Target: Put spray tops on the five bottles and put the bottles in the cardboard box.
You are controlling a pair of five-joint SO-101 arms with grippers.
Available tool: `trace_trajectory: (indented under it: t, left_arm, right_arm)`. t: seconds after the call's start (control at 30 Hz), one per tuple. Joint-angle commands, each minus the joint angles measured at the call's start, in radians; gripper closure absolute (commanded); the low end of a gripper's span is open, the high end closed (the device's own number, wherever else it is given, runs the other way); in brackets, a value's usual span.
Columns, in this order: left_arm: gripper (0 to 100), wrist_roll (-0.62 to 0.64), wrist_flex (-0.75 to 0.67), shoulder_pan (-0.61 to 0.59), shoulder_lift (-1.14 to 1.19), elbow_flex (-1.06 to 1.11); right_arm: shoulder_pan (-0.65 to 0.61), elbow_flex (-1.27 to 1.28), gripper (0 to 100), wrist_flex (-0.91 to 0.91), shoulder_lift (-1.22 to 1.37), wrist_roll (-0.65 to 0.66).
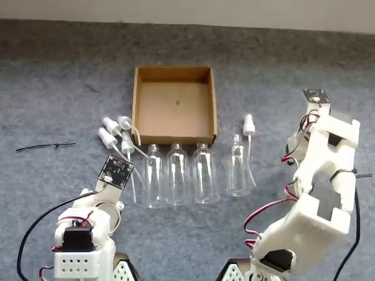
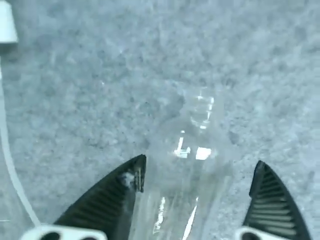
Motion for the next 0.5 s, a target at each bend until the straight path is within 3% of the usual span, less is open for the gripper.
trace_trajectory:
  t: [0.0,0.47]
  left_arm:
    - [93,-0.009,0.006,-0.016,-0.004,0.021]
    - [93,-0.009,0.006,-0.016,-0.004,0.021]
  right_arm:
    - [-0.027,-0.073,70.8,-0.012,0.033,-0.017]
    - [-0.022,-0.194,71.0,-0.007,0.114,-0.084]
